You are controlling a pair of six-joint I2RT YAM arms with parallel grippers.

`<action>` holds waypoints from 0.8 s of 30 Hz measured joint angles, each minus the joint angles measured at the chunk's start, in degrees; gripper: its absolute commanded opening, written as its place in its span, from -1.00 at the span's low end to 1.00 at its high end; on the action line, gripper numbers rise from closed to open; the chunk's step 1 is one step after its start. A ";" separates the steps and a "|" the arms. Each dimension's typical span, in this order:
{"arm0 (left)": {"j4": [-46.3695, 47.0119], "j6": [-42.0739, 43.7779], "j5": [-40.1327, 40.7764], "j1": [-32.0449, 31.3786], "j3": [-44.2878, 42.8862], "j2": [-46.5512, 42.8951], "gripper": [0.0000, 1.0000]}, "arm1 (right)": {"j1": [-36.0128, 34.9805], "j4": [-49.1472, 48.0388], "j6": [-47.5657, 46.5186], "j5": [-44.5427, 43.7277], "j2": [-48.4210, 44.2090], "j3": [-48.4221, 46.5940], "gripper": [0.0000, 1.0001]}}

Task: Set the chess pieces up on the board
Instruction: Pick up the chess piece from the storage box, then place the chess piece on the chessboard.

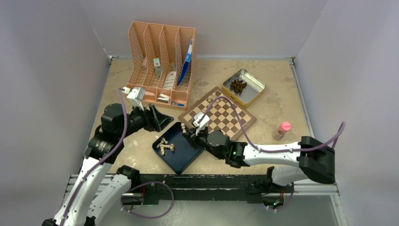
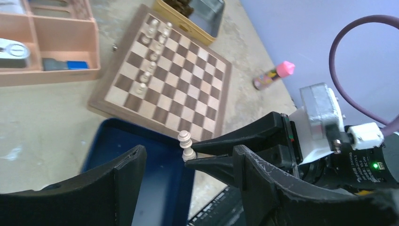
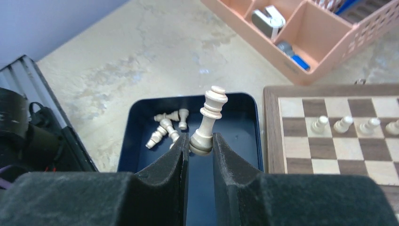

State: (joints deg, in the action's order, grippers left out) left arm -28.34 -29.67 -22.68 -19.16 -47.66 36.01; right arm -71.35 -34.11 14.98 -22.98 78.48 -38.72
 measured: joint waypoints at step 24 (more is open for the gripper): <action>-3.04 -4.00 -18.08 0.00 -6.58 17.86 -0.15 | -4.37 -7.65 -12.70 1.22 -6.49 2.12 -0.71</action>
State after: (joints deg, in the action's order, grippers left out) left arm -31.38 -33.67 -40.75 -19.16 -54.24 53.87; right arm -75.72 -41.76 2.28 -21.76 71.99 -36.60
